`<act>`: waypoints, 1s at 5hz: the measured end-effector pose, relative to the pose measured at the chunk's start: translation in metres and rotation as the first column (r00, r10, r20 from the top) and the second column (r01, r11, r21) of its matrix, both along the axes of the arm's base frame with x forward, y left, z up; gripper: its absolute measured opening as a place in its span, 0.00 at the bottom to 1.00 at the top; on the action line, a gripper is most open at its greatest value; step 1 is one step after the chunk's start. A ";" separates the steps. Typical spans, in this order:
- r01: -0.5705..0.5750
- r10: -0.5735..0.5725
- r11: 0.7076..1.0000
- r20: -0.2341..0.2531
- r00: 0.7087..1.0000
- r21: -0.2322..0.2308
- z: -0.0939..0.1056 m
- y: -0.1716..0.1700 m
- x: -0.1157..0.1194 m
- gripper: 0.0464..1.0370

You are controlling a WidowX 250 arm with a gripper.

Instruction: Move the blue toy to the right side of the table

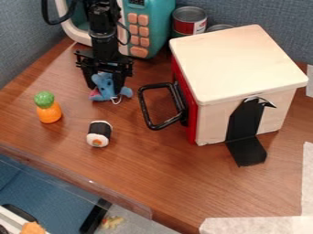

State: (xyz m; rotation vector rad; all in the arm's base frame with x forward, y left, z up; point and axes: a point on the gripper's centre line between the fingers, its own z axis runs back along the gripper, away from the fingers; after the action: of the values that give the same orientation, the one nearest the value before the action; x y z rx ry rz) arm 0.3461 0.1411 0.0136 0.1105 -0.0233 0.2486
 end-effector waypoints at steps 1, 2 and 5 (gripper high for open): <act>-0.005 0.005 1.000 -0.001 1.000 -0.006 0.002 -0.001 0.000 0.42; -0.048 0.048 0.999 0.058 0.997 0.003 0.030 0.014 -0.003 0.28; -0.230 0.227 0.973 0.100 0.969 0.022 0.052 0.111 -0.026 0.21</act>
State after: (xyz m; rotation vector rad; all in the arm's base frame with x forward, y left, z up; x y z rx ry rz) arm 0.3200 0.2524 0.0652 0.1346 -0.1119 0.4846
